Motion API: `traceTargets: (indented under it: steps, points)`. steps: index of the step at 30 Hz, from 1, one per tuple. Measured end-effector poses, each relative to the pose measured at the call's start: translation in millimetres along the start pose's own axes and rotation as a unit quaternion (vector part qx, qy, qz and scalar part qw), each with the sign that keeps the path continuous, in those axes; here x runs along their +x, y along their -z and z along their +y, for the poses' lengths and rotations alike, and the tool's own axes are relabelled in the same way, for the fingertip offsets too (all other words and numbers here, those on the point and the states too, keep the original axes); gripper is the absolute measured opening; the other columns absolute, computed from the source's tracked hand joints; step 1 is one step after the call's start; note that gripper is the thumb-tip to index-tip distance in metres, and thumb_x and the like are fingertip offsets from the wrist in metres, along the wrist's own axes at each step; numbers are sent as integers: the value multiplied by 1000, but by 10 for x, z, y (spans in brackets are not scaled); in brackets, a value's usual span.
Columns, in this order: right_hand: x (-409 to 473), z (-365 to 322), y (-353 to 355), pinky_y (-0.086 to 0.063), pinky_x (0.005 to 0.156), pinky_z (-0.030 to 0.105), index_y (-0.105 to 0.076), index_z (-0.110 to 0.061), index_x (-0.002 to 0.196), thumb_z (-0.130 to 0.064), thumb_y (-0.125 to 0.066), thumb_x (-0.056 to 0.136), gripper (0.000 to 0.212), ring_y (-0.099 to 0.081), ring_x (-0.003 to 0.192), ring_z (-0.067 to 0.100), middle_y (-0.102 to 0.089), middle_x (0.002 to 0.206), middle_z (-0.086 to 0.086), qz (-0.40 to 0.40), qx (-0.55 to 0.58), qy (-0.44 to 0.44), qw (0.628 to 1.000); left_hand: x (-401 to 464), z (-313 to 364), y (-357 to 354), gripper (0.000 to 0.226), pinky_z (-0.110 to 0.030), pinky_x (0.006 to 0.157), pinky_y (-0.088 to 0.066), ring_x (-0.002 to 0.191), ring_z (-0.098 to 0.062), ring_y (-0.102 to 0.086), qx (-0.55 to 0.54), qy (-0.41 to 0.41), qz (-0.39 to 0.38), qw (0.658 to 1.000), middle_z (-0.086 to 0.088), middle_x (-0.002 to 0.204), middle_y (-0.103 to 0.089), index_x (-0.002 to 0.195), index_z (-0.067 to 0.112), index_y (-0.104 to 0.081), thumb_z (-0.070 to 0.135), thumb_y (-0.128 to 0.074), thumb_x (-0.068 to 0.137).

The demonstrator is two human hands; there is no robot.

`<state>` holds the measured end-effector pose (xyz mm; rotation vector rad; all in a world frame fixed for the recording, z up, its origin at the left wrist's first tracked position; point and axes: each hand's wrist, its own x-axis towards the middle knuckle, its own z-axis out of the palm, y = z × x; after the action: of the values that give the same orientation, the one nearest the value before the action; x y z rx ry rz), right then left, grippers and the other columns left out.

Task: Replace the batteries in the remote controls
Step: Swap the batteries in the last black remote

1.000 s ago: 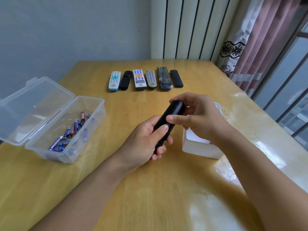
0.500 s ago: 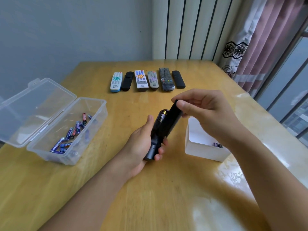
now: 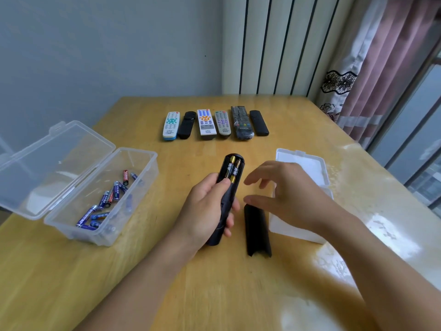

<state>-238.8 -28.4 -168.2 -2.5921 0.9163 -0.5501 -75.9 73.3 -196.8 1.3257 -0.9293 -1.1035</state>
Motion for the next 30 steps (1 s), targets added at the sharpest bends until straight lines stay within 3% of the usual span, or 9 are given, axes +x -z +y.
traceTargets:
  steps: [4,7,17,23,30]
  points:
    - [-5,-54,85,-52,66,26,-75,-22,98,-30,-77,85,16,-63,86,6,-68,94,-13,177,78,5,981,-25,2,-27,31,-31,45,-49,53,-19,-56,42,-52,3,998,-5,71,-64,82,31,-64,33,-47,107]
    - [-28,-185,37,-56,71,27,-77,-20,97,-22,-76,88,9,-66,92,9,-69,100,-11,220,126,44,966,-53,5,-55,26,-32,45,-51,53,-22,-59,47,-75,1,996,-5,70,-64,88,28,-64,33,-47,107]
    - [-35,-220,-230,-55,77,18,-78,-17,104,-11,-68,93,15,-65,88,4,-69,102,-10,251,109,30,961,-132,-46,-215,25,-36,38,-50,45,-25,-58,124,-96,58,986,-10,71,-65,93,12,-55,28,-44,108]
    - [-30,-299,-312,-52,76,26,-76,-17,99,-9,-59,99,18,-63,90,6,-67,101,-12,250,114,28,961,-130,-56,-258,27,-32,37,-46,43,-24,-56,129,-97,97,982,-7,71,-64,90,10,-53,28,-44,108]
    - [-9,-344,-322,-51,72,27,-75,-15,96,-10,-59,99,17,-62,87,6,-67,97,-11,268,110,27,957,-151,-60,-229,26,-33,35,-47,41,-24,-56,153,-126,103,975,-7,71,-64,87,14,-53,27,-44,107]
